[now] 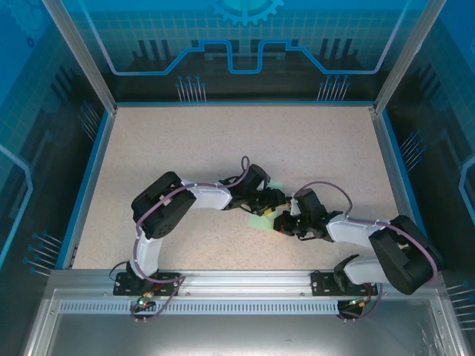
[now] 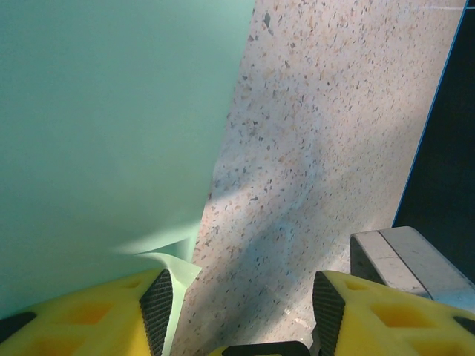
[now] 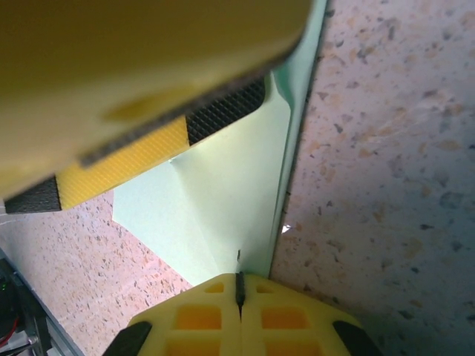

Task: Fold a paper plane with a square sheet of paper (pick it up from the middle)
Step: Fold the triangle a second time at the center of the table.

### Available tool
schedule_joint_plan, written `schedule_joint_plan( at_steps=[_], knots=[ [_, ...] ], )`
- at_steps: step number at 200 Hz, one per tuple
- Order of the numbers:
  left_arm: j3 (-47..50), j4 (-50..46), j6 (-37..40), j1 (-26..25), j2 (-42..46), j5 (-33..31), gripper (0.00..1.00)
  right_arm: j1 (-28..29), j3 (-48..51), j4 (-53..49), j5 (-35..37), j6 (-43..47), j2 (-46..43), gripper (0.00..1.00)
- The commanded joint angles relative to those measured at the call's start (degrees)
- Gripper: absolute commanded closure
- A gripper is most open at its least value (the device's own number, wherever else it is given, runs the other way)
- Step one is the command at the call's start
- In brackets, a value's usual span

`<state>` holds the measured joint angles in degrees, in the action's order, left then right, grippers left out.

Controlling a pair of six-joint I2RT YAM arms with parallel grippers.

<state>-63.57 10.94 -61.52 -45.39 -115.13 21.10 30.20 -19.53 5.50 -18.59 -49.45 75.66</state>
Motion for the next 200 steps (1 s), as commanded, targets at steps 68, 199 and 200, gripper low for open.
schedule_joint_plan(
  at_steps=[68, 199, 200],
  knots=[
    [-4.95, -9.09, 5.52, 4.79, 1.62, -0.81, 0.43, 5.66, -0.69, -13.97, 8.61, 5.3, 4.05, 1.0],
    [5.37, -12.78, 7.6, 3.08, 14.39, 1.34, 0.54, 5.93, -3.06, -14.02, 8.14, 5.85, 4.77, 1.0],
    [5.47, -12.39, 7.4, 3.05, 14.36, 1.37, 0.54, 5.93, -3.06, -14.02, 8.18, 5.86, 4.77, 1.0]
  ],
)
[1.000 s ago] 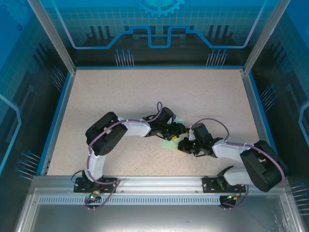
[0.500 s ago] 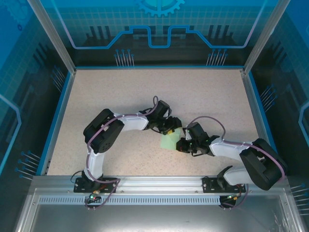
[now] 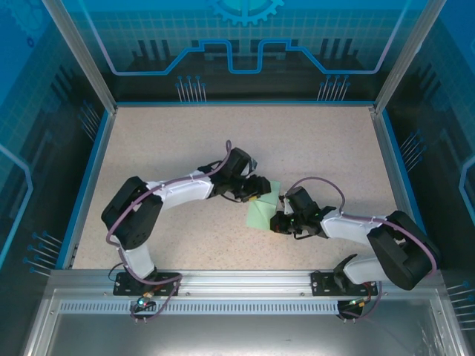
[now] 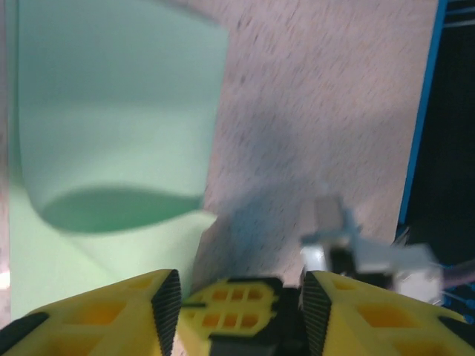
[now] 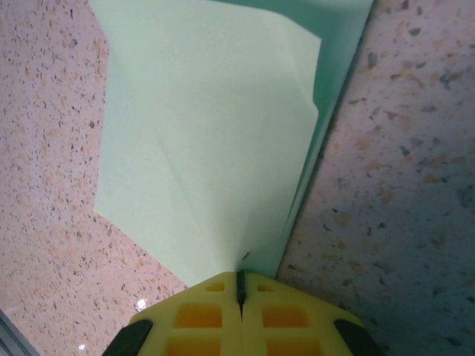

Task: Fold a paper plane with a square sheet of paper (pick it up from the middle)
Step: Fold the triangle a second time at the center of the table.

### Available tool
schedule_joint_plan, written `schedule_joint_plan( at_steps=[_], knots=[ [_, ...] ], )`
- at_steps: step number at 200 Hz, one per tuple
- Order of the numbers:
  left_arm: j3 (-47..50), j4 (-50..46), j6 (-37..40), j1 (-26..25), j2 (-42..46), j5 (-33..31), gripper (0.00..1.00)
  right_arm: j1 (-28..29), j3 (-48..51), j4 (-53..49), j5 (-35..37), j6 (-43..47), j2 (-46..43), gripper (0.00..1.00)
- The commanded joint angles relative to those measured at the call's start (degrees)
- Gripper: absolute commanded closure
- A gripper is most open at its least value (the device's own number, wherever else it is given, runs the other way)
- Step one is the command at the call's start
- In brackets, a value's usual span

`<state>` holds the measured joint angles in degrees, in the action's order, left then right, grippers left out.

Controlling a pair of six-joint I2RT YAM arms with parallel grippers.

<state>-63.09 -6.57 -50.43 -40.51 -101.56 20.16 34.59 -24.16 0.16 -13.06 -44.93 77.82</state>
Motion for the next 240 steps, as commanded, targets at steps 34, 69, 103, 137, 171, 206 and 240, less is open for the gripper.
schedule_joint_plan(
  at_steps=[34, 69, 103, 137, 171, 206, 240],
  knots=[
    [6.65, 13.33, -7.6, -3.31, -2.9, 3.81, 0.68, 1.71, 0.91, -9.68, 3.03, 1.61, 2.73, 1.0],
    [6.33, 13.39, -8.14, -4.99, -5.54, 2.57, 0.75, 1.71, 0.57, -10.71, 3.65, 1.77, 1.99, 1.0],
    [7.13, 12.58, -7.12, -5.03, -7.21, 1.55, 0.78, 1.71, 0.68, -11.04, 3.8, 1.76, 1.9, 1.0],
    [6.14, 8.9, -4.81, -5.06, -8.17, -0.88, 0.81, 1.72, 0.59, -12.18, 4.52, 2.14, 1.55, 1.0],
    [6.01, 6.43, -3.06, -4.68, -8.8, -3.79, 0.83, 1.71, 0.51, -12.83, 5.06, 2.3, 1.27, 1.0],
    [4.75, 4.3, -1.19, -4.17, -9.62, -5.56, 0.83, 1.71, 0.54, -12.99, 5.11, 2.48, 1.9, 1.0],
    [3.56, 2.52, 0.67, -2.45, -9.62, -6.19, 0.83, 1.71, 0.86, -13.26, 5.49, 3.0, 2.07, 1.0]
  ],
)
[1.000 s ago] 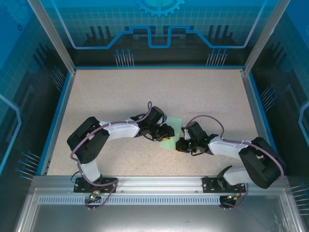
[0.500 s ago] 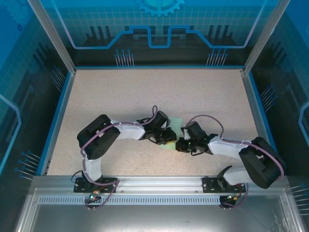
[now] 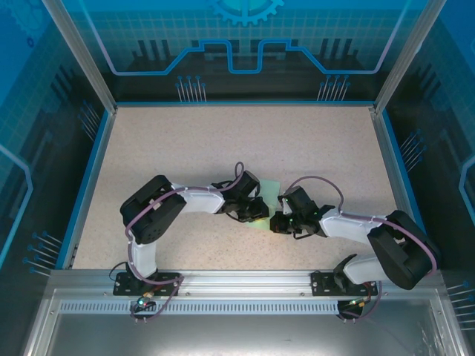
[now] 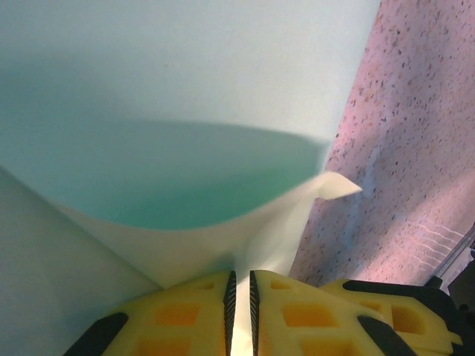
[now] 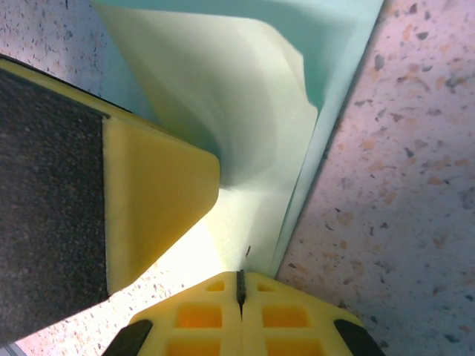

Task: Fold a paper plane with a square sheet of paper (pick it up from the middle)
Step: Fold the triangle a second time at the center of the table.

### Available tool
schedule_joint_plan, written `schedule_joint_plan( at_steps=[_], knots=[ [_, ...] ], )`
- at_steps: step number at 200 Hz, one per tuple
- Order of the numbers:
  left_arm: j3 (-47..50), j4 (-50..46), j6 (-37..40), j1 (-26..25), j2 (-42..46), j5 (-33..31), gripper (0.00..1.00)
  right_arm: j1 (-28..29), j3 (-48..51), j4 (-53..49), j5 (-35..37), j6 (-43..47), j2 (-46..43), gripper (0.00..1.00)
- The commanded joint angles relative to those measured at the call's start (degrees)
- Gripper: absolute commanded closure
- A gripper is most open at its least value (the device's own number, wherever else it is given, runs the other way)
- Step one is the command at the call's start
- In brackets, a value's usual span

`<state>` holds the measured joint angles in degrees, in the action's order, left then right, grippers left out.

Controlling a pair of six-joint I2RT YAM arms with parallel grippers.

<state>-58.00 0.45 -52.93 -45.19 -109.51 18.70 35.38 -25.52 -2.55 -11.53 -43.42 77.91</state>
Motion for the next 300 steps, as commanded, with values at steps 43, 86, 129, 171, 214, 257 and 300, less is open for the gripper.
schedule_joint_plan(
  at_steps=[43, 86, 129, 171, 214, 257, 300],
  knots=[
    [-3.44, -5.79, 5.55, 4.45, -3.0, -4.72, 0.83, 0.96, 2.39, -10.66, 4.1, 1.87, 2.42, 1.0],
    [-6.01, -8.08, 7.91, 6.39, -4.95, -4.9, 0.83, 0.92, 2.63, -10.86, 4.07, 1.97, 2.08, 1.0],
    [-6.04, -8.84, 10.17, 9.08, -5.09, -5.31, 0.83, 0.93, 2.91, -11.43, 4.41, 2.11, 1.52, 1.0],
    [-7.08, -9.5, 11.93, 10.87, -5.63, -4.88, 0.83, 0.95, 2.95, -11.51, 4.43, 2.11, 1.64, 1.0],
    [-8.44, -10.8, 13.27, 11.35, -6.31, -4.53, 0.83, 0.92, 2.47, -12.04, 4.06, 2.02, 0.59, 1.0],
    [-9.63, -11.81, 14.31, 11.24, -7.09, -3.95, 0.82, 0.91, 0.45, -13.02, 2.44, 2.42, -2.7, 1.0],
    [-9.51, -12.06, 14.69, 11.18, -8.17, -3.68, 0.83, 0.99, -4.12, -15.24, 1.91, 2.65, -8.02, 0.95]
  ],
)
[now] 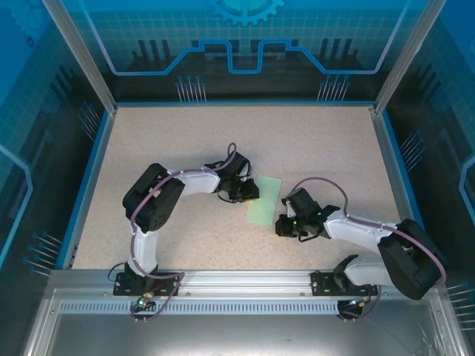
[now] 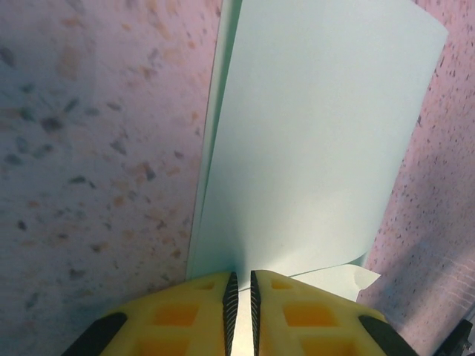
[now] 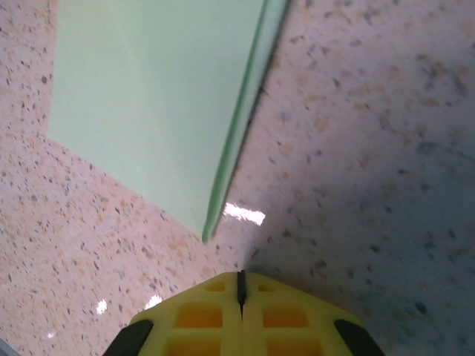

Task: Fold a paper plane with a square sheet of paper (pick it up from the middle)
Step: Fold the triangle a second time at the center of the table.

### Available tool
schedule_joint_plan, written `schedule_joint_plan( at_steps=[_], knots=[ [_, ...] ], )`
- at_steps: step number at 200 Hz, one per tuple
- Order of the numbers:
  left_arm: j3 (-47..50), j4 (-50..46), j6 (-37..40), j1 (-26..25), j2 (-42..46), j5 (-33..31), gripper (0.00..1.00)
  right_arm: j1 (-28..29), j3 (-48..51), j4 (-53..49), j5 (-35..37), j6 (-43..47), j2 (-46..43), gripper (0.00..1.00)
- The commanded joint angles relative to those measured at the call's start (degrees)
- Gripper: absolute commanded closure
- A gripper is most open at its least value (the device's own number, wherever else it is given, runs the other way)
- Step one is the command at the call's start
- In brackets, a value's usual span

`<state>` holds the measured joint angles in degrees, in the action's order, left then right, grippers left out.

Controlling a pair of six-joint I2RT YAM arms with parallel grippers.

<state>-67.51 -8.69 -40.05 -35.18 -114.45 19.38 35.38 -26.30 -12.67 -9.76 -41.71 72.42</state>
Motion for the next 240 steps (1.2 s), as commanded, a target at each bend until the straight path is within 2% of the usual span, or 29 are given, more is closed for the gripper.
schedule_joint_plan(
  at_steps=[1, 34, 95, 127, 162, 201, 240],
  knots=[
    [0.0, -2.88, 1.82, 1.12, -3.23, -4.35, 0.83, 0.96, -3.37, -5.1, 0.07, 0.94, -2.54, 0.95],
    [0.49, -2.45, 1.69, 0.98, -3.23, -3.99, 0.82, 0.94, -5.47, -0.2, -2.39, -0.55, -2.62, 0.95],
    [0.69, -2.27, 1.82, 0.99, -3.14, -3.73, 0.82, 1.06, -7.67, 7.26, -5.51, 0.49, 9.5, 0.95],
    [0.8, -2.21, 1.97, 0.99, -3.43, -3.8, 0.82, 1.01, -5.98, 7.54, -4.89, 1.46, 12.19, 0.96],
    [0.72, -2.64, 2.45, 0.99, -3.81, -3.69, 0.82, 0.49, -2.44, 7.1, -4.13, 1.65, 11.29, 0.96],
    [0.6, -2.67, 2.64, 0.97, -3.85, -3.6, 0.82, -1.36, 1.33, 4.32, -4.9, 1.55, 5.53, 0.96],
    [0.27, -2.78, 2.81, 0.97, -3.93, -3.01, 0.82, -5.49, -4.51, 0.44, -7.58, 2.55, -0.3, 0.96]
  ],
)
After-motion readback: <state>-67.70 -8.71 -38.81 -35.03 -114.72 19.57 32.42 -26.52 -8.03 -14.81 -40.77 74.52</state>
